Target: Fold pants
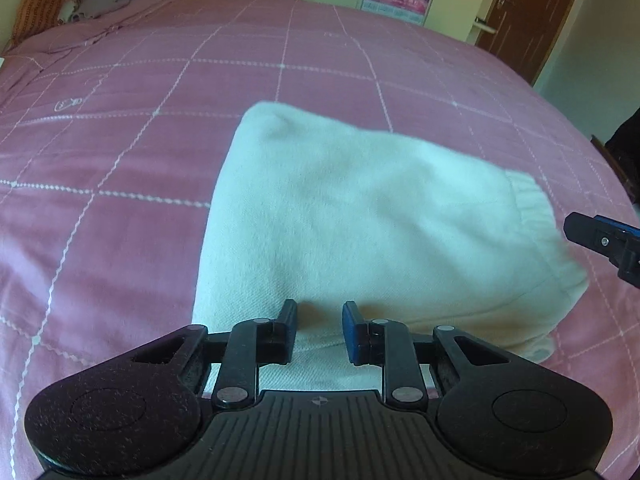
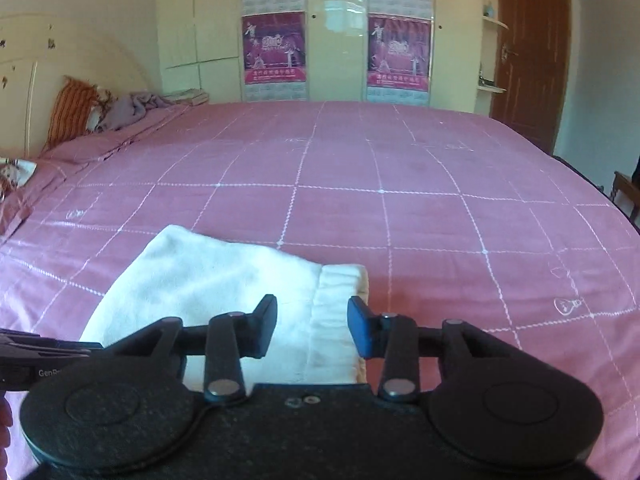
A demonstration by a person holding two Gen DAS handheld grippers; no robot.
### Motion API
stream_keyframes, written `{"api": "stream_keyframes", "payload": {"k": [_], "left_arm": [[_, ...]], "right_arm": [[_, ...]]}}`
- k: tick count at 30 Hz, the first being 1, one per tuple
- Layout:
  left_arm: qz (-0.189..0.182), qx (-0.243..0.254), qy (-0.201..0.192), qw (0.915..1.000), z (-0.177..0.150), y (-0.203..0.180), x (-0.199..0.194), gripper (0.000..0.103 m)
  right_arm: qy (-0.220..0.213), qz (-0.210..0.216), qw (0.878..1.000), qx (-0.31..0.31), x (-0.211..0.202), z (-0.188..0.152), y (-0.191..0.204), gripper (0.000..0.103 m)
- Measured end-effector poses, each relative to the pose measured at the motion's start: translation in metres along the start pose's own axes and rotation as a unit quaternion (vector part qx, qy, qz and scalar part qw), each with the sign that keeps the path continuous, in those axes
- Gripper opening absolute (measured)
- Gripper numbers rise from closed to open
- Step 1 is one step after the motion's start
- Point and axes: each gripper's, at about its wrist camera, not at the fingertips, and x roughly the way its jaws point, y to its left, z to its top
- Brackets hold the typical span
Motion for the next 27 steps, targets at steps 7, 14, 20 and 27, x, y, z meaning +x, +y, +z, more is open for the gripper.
{"api": "stream_keyframes", "payload": {"k": [7,14,20,27], "left_arm": [[0.006,0.012,-0.005,0.9999,-0.004,-0.005,-0.001,0.024],[-0.003,0.026,-0.032,0.9991,0.018,-0.014,-0.009,0.025],[-0.001,0.029,0.011,0.9995,0.027,-0.011,0.031,0.024],[-0.001,0.039,-0.014,0.9991,0.073,-0.018,0.034,0.025]], "right_arm": [[0.103,-0.007,0.995,-0.004,0.045,-0.046,0.0,0.043],[0.042,0.006,0.999,0.011,0.032,-0.002,0.0,0.04],[0.12,-0.016,0.992,-0.024,0.086,-0.032,0.0,0.045],[0.071,0.007,0.997,-0.012,0.083,0.006,-0.002,0.046]]}}
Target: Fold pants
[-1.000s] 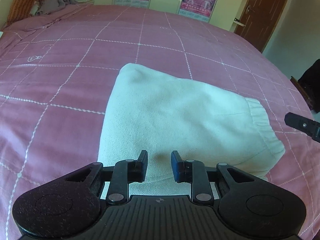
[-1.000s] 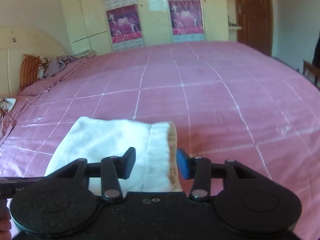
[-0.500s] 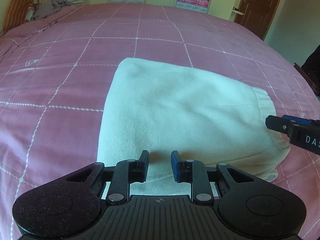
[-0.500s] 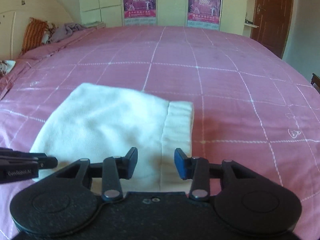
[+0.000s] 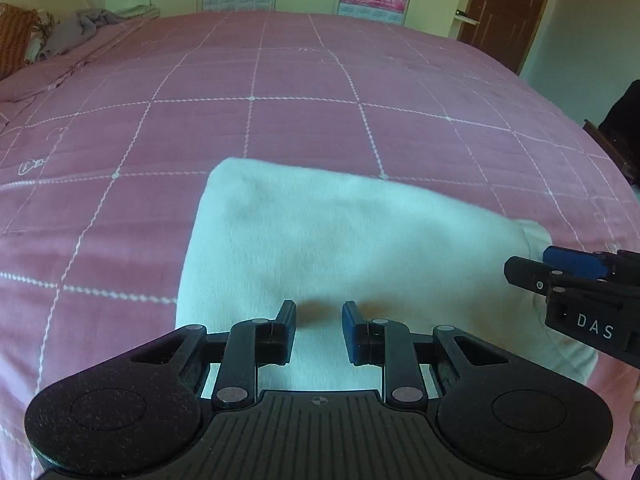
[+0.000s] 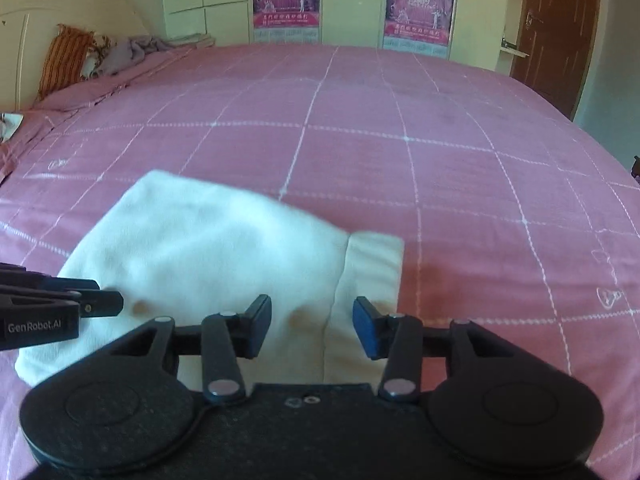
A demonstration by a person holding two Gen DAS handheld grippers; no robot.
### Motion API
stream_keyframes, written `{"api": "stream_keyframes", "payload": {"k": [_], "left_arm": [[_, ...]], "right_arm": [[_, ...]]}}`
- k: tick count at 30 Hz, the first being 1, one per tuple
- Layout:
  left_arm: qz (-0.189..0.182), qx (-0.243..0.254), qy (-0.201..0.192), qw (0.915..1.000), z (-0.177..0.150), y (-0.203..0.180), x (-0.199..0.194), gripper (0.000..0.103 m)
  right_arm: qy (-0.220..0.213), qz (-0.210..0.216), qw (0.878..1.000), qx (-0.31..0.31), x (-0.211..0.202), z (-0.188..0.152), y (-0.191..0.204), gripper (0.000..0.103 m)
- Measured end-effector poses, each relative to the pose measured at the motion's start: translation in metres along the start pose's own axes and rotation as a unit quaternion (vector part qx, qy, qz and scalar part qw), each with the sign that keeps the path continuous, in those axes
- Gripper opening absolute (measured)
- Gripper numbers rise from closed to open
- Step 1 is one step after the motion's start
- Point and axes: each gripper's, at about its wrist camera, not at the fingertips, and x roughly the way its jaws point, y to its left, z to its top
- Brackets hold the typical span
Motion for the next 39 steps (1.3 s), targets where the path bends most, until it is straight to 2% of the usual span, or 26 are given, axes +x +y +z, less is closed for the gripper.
{"api": "stream_keyframes", "payload": {"k": [4,6,8,9,12,13,16,17,18,20,22,25,28,32,34,36,39], "left_arm": [[0.008,-0.001,0.028,0.9996,0.02,0.005,0.037,0.025],[0.003,-0.008,0.034,0.9994,0.022,0.008,0.049,0.024],[0.005,-0.011,0.032,0.9994,0.023,0.007,0.056,0.024],[0.008,-0.011,0.032,0.9994,0.024,0.006,0.057,0.024],[0.018,0.002,0.013,0.9997,0.027,-0.003,0.052,0.025],[0.022,0.006,0.005,0.9997,0.026,-0.005,0.05,0.025],[0.028,0.007,0.012,0.9995,0.019,-0.002,0.06,0.024],[0.035,0.024,0.007,0.9991,0.017,-0.006,0.06,0.024],[0.046,0.039,0.006,0.9981,0.016,-0.012,0.058,0.024],[0.055,0.055,0.009,0.9969,0.014,-0.021,0.05,0.024],[0.036,0.053,0.012,0.9978,0.009,-0.022,0.036,0.025],[0.024,0.048,0.003,0.9985,-0.013,-0.016,0.007,0.025],[0.014,0.044,-0.004,0.9989,-0.041,-0.01,-0.013,0.025],[0.01,0.047,-0.005,0.9988,-0.073,-0.008,-0.029,0.024],[0.011,0.039,-0.014,0.9991,-0.082,-0.007,-0.033,0.024],[0.01,0.019,-0.014,0.9997,-0.085,-0.005,-0.035,0.024],[0.008,0.001,-0.009,0.9999,-0.085,-0.003,-0.043,0.024]], "right_arm": [[-0.01,-0.019,1.0,-0.014,0.023,0.024,-0.001,0.046],[0.008,-0.037,0.999,-0.028,0.044,0.021,0.0,0.047],[0.045,-0.035,0.998,-0.019,0.069,0.012,-0.007,0.05],[0.045,-0.035,0.998,-0.006,0.074,0.008,-0.01,0.057],[0.057,-0.03,0.998,0.023,0.077,0.009,-0.015,0.059],[0.057,-0.029,0.998,0.022,0.073,0.013,-0.014,0.056],[0.01,-0.025,0.999,0.04,0.051,0.016,-0.017,0.049],[0.02,-0.028,0.999,0.036,0.056,0.013,-0.017,0.049],[0.042,-0.028,0.998,0.027,0.065,0.006,-0.016,0.051],[0.036,-0.03,0.999,0.013,0.069,0.003,-0.015,0.053],[0.046,-0.027,0.998,0.024,0.064,0.01,-0.015,0.055],[0.01,-0.018,0.998,0.052,0.031,0.011,-0.019,0.053],[-0.02,-0.02,0.999,0.036,-0.003,-0.006,-0.014,0.053],[0.002,-0.035,0.999,0.001,-0.02,-0.05,-0.004,0.054],[0.007,-0.03,0.999,0.015,-0.019,-0.067,-0.006,0.057],[0.005,-0.029,0.999,0.033,-0.017,-0.072,-0.009,0.06],[0.028,-0.026,0.997,0.063,-0.017,-0.058,-0.012,0.06]]}}
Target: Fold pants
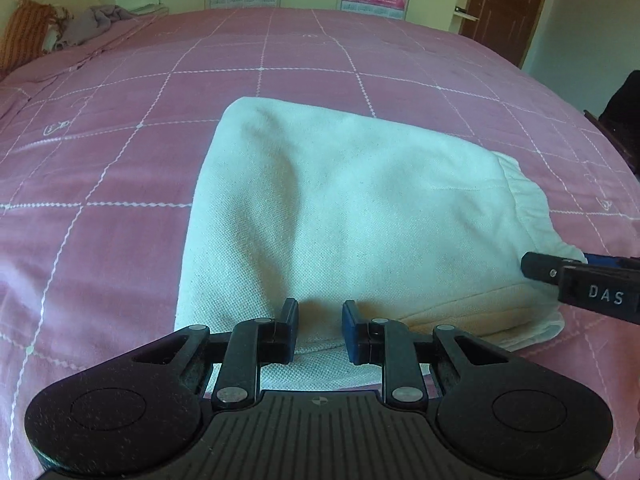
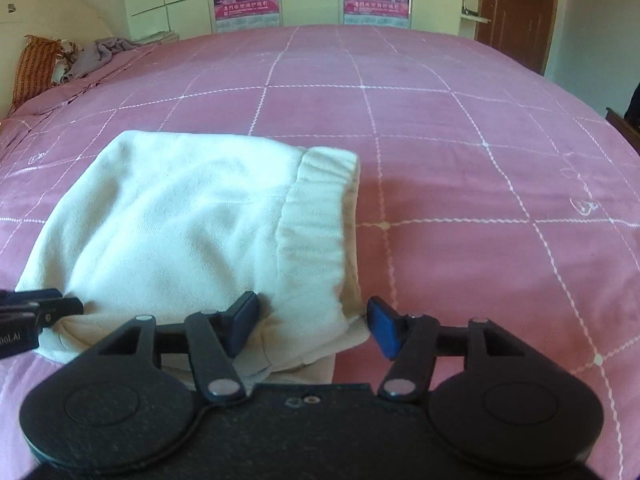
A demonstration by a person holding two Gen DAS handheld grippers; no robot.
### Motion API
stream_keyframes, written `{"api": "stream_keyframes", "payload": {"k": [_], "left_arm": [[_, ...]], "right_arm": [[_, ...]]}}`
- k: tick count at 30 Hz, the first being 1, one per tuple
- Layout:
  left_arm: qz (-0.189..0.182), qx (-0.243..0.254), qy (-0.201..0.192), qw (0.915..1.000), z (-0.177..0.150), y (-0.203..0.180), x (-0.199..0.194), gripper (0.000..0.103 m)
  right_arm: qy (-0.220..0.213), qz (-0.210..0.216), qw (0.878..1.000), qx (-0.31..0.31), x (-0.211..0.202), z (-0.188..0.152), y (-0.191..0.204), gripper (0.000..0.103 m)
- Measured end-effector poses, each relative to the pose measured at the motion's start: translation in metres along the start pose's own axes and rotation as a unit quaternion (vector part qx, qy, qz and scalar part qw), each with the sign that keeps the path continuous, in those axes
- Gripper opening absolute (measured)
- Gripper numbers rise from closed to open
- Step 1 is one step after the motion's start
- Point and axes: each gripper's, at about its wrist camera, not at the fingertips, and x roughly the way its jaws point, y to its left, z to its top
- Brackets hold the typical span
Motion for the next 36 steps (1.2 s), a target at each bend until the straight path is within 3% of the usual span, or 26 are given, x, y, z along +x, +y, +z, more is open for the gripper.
{"api": "stream_keyframes", "payload": {"k": [3,5,9,12,18,20,22,23,27,31,36], "left_arm": [[-0.002,-0.013,0.002,0.9999,-0.004,0.003,0.001,0.024],[0.005,-0.018,0.003,0.9998,-0.003,0.002,0.0,0.024],[0.006,-0.032,-0.012,0.9994,-0.001,0.007,-0.02,0.025],[0.013,-0.047,-0.005,0.9988,-0.001,0.016,-0.028,0.025],[0.028,-0.063,0.004,0.9976,-0.006,0.042,-0.027,0.026],[0.031,-0.063,0.007,0.9975,-0.006,0.047,-0.025,0.037],[0.038,-0.064,0.006,0.9972,-0.005,0.053,-0.022,0.069],[0.035,-0.065,0.005,0.9973,-0.005,0.056,-0.02,0.073],[-0.012,-0.09,0.037,0.9952,-0.001,0.071,0.001,0.075],[-0.074,-0.16,0.068,0.9819,0.002,0.093,0.027,0.074],[-0.113,-0.152,0.078,0.9789,0.009,0.095,0.044,0.067]], "right_arm": [[-0.037,-0.014,0.999,-0.025,-0.021,-0.002,0.007,0.061],[0.007,-0.013,0.999,-0.037,-0.006,-0.011,0.008,0.062],[0.014,0.018,0.999,0.03,-0.016,-0.007,-0.006,0.064],[0.004,0.025,0.999,0.041,-0.029,-0.009,-0.013,0.079],[0.024,0.052,0.997,0.059,-0.031,-0.019,-0.023,0.08],[0.034,0.066,0.995,0.071,-0.029,-0.021,-0.025,0.081],[0.04,0.077,0.993,0.085,-0.026,-0.022,-0.028,0.082],[0.042,0.081,0.991,0.093,-0.025,-0.021,-0.03,0.082],[0.049,0.093,0.988,0.114,-0.018,-0.017,-0.04,0.086],[0.059,0.106,0.986,0.115,-0.007,-0.011,-0.045,0.089],[0.08,0.141,0.977,0.139,0.008,-0.007,-0.057,0.093]]}}
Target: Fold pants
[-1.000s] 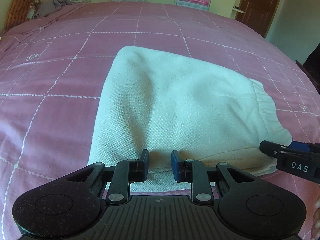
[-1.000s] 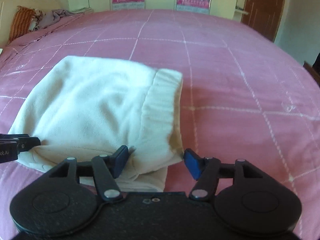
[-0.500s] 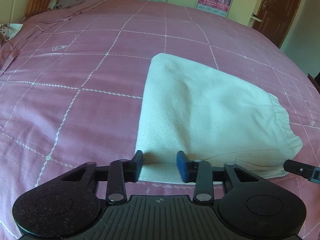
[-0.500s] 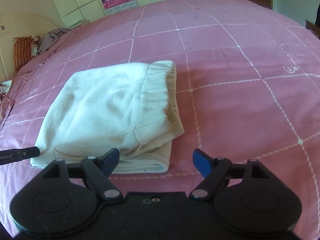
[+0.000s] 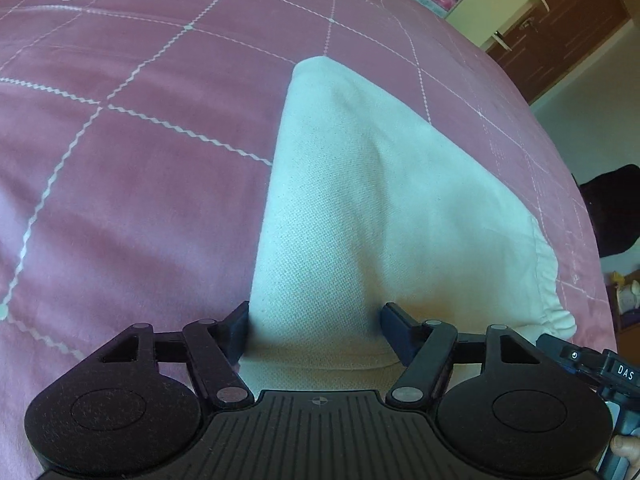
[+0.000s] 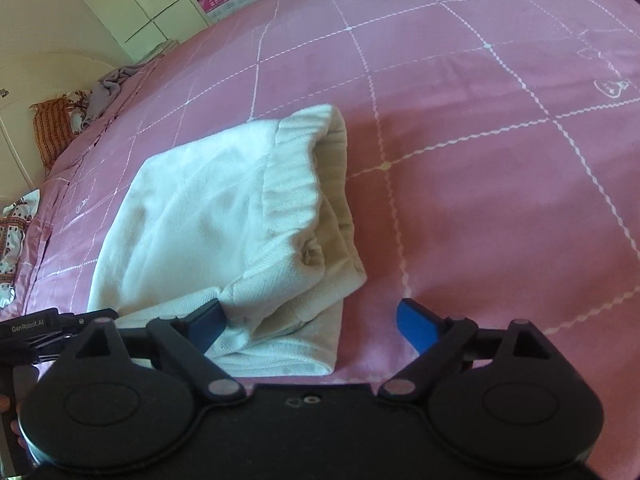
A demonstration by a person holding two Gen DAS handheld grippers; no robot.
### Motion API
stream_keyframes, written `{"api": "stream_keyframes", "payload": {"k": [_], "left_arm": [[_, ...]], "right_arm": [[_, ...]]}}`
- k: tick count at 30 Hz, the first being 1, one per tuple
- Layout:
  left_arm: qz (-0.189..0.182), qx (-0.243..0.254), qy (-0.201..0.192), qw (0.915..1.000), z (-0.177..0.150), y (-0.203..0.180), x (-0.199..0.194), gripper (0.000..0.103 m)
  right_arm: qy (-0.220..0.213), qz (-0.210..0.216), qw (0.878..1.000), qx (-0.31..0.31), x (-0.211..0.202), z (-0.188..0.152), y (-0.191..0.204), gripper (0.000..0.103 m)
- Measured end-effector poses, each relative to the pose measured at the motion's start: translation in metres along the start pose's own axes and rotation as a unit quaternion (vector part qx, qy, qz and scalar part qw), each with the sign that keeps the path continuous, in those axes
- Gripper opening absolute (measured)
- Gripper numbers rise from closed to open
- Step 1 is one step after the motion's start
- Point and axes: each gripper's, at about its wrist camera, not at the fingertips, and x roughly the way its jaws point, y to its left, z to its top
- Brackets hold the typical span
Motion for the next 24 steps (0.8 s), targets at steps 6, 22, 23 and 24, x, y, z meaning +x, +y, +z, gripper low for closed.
{"api": "stream_keyframes", "payload": {"k": [6,22,23,24], "left_arm": [[-0.044,-0.016,0.006,0.9989,0.004,0.003,0.01,0.052],[-0.078,-0.026,0.016,0.9965,0.012,0.01,0.025,0.044],[-0.073,-0.023,0.013,0.997,0.012,0.007,0.027,0.044],[-0.07,-0.026,0.011,0.9972,0.013,0.004,0.029,0.044]], "right_arm": [[0.025,0.069,0.995,0.066,0.003,0.016,-0.021,0.093],[0.072,0.183,0.972,0.126,0.034,0.028,-0.057,0.054],[0.07,0.186,0.971,0.13,0.038,0.03,-0.058,0.054],[0.065,0.188,0.971,0.13,0.042,0.032,-0.055,0.054]]}}
